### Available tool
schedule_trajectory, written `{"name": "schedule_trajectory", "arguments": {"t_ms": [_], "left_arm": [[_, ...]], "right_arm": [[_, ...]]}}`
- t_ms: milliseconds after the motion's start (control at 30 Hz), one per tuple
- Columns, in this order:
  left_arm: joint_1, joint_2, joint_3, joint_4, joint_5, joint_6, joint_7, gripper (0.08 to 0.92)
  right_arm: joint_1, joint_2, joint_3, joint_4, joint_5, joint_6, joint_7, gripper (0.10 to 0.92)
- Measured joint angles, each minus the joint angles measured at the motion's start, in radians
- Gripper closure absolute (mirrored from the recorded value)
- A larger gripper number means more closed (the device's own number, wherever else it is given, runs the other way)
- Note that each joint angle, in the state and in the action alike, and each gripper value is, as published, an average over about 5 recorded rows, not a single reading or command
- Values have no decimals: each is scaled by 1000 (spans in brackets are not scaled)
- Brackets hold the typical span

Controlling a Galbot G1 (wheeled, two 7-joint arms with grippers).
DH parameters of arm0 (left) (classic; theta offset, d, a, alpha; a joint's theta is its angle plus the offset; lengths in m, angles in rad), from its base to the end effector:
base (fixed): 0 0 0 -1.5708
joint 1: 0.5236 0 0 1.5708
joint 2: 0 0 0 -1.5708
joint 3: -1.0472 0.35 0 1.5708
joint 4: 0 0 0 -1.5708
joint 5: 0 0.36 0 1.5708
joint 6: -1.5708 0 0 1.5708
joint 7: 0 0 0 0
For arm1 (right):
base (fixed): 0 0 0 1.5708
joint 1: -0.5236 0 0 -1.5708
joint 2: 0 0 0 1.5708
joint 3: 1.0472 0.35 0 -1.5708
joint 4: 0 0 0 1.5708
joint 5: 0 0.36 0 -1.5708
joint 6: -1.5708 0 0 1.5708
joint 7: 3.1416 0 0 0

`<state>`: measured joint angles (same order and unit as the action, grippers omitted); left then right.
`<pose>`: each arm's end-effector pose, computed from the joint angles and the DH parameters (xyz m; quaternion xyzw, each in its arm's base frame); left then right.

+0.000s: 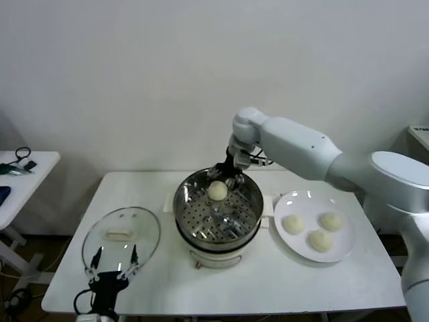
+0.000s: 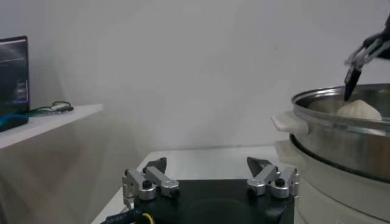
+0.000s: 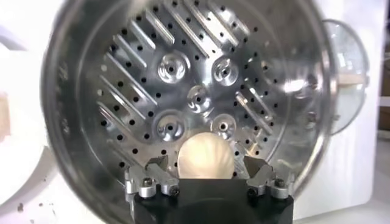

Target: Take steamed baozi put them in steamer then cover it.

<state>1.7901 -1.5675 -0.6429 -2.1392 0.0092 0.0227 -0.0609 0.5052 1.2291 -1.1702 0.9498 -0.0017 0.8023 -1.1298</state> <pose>0.1163 0.0366 -0.3187 0.0765 -0.9913 -0.0447 0.0971 0.6237 0.0863 -0.0474 -0.7004 0.1705 -0.6911 0.0534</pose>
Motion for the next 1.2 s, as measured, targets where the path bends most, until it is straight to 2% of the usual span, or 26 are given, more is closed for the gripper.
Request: {"name": "schedule_trajectory", "arguments": {"t_ms": [233,533,833,1200], "left_arm": [[0,1,4,-1,1,-2,0,177],[-3,4,10,1,3,-8,-2,177],[11,15,4,-2,7,-17,-3,177],[20,20,-2,1,7,-28,-7,177]], "right_arm": [[139,-140,-152,23,266,-216,-35,203],[178,-347,-299,142,433,-583,11,203],[81,-454,-322,240,460,-841,90,203],[-69,-466,-272,217,389,-971,154,203]]}}
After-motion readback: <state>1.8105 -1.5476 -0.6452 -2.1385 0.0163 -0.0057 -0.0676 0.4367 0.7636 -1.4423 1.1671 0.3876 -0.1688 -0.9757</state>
